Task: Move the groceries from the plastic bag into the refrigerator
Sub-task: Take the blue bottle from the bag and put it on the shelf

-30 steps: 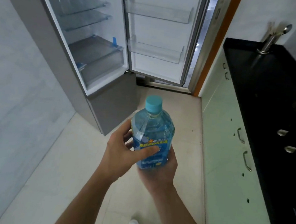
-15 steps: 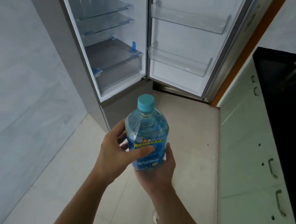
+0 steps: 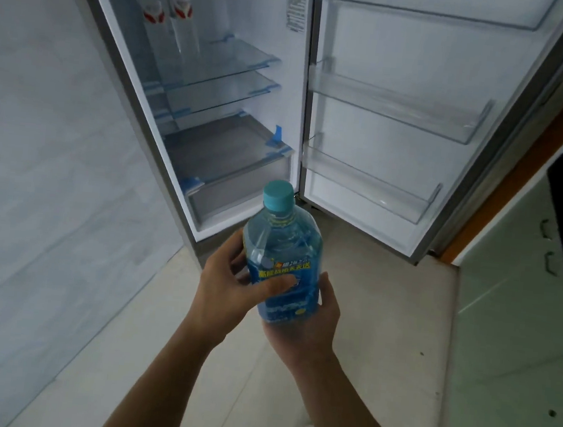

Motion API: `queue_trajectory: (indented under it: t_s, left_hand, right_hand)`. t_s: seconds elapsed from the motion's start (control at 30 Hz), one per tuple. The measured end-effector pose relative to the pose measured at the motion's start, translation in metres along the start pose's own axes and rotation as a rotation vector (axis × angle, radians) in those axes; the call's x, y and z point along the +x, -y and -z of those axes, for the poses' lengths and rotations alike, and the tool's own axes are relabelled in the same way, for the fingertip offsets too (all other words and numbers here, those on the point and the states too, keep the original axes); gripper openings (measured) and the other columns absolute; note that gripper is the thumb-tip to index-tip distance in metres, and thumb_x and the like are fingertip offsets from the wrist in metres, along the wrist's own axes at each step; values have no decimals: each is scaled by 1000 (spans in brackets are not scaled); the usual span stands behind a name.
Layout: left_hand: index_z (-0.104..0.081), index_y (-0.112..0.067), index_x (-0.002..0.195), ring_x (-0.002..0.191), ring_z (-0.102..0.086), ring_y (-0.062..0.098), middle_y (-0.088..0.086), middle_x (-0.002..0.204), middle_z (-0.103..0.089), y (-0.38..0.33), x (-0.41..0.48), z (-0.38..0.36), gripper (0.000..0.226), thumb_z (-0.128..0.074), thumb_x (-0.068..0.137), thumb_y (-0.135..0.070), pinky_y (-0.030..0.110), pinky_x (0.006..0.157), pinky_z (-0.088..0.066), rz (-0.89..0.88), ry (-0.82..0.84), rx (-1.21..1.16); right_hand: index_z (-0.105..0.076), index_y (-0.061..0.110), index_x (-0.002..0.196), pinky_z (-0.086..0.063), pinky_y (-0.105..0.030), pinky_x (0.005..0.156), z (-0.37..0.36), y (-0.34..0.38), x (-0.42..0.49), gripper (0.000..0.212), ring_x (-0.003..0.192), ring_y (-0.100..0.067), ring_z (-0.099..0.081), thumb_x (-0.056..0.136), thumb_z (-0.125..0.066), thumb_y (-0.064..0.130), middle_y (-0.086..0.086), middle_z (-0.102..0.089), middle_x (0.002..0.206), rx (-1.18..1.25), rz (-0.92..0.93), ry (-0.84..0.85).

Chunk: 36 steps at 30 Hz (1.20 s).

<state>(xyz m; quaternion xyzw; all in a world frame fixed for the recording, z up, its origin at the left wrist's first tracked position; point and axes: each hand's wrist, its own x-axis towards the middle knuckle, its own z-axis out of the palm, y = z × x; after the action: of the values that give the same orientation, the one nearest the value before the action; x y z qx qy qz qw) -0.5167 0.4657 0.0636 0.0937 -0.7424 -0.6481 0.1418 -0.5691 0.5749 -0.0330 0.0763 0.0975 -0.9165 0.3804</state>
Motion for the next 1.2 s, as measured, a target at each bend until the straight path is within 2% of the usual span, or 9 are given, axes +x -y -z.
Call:
queue_trajectory:
  t_s: [0.1, 0.2, 0.4, 0.57, 0.73, 0.87, 1.0, 1.1, 1.2]
  left_hand:
    - [-57, -13, 126, 105, -69, 14, -5, 113, -71, 1, 35, -20, 63, -82, 68, -16, 31, 87, -59, -5, -15, 1]
    - [-56, -13, 128, 108, -67, 14, -6, 116, -70, 4, 62, -31, 65, -81, 68, -17, 30, 87, -58, -14, -28, 19]
    - [-56, -18, 127, 108, -67, 11, -10, 115, -71, 12, 104, -30, 65, -82, 67, -20, 26, 87, -57, 5, -82, 27]
    - [-57, -16, 128, 110, -67, 16, -3, 118, -70, 23, 144, -10, 71, -88, 66, -28, 31, 89, -57, 26, -134, 4]
    - [-59, -14, 124, 104, -70, 16, -3, 113, -72, 34, 199, 17, 64, -87, 66, -17, 33, 86, -59, 19, -168, -42]
    - [-61, -19, 121, 104, -70, 17, -3, 112, -73, 36, 251, 44, 67, -85, 60, -33, 34, 83, -60, 9, -192, -64]
    - [-61, -22, 119, 105, -69, 19, -2, 113, -73, 33, 304, 73, 64, -84, 61, -36, 43, 88, -59, -16, -184, -36]
    - [-62, -19, 118, 106, -69, 23, 1, 113, -73, 32, 341, 91, 63, -85, 61, -32, 51, 92, -55, -23, -184, -64]
    - [-63, -21, 118, 106, -69, 21, -1, 112, -73, 34, 370, 100, 62, -86, 61, -32, 47, 93, -56, -21, -172, -72]
  right_hand:
    - [-41, 9, 150, -50, -46, 102, -2, 35, 26, 66, 127, -35, -55, 101, -36, 53, -20, -52, 142, -5, -11, 7]
    - [-45, 10, 148, -48, -43, 105, -4, 57, 48, 65, 129, -33, -53, 101, -36, 54, -18, -52, 143, -22, -20, 22]
    - [-49, 7, 144, -51, -46, 100, -6, 74, 94, 64, 123, -36, -58, 102, -33, 53, -20, -58, 136, -6, -78, 43]
    - [-49, 7, 144, -48, -44, 104, -14, 77, 142, 66, 124, -34, -57, 102, -32, 54, -19, -58, 136, -38, -116, 23]
    - [-49, 4, 144, -50, -45, 100, -32, 81, 201, 71, 124, -36, -57, 100, -32, 57, -22, -56, 137, -39, -148, 62]
    - [-46, 1, 144, -49, -46, 102, -54, 82, 258, 74, 125, -38, -56, 100, -29, 57, -25, -55, 138, -42, -122, 80]
    - [-44, 4, 145, -48, -44, 103, -77, 79, 317, 70, 124, -36, -56, 101, -23, 54, -21, -56, 135, -39, -66, 128]
    - [-45, -1, 144, -49, -47, 101, -96, 79, 354, 72, 124, -39, -56, 100, -24, 53, -25, -56, 135, 5, -88, 153]
    - [-51, 1, 141, -50, -44, 100, -100, 85, 384, 74, 121, -37, -58, 100, -27, 58, -23, -59, 134, 42, -118, 161]
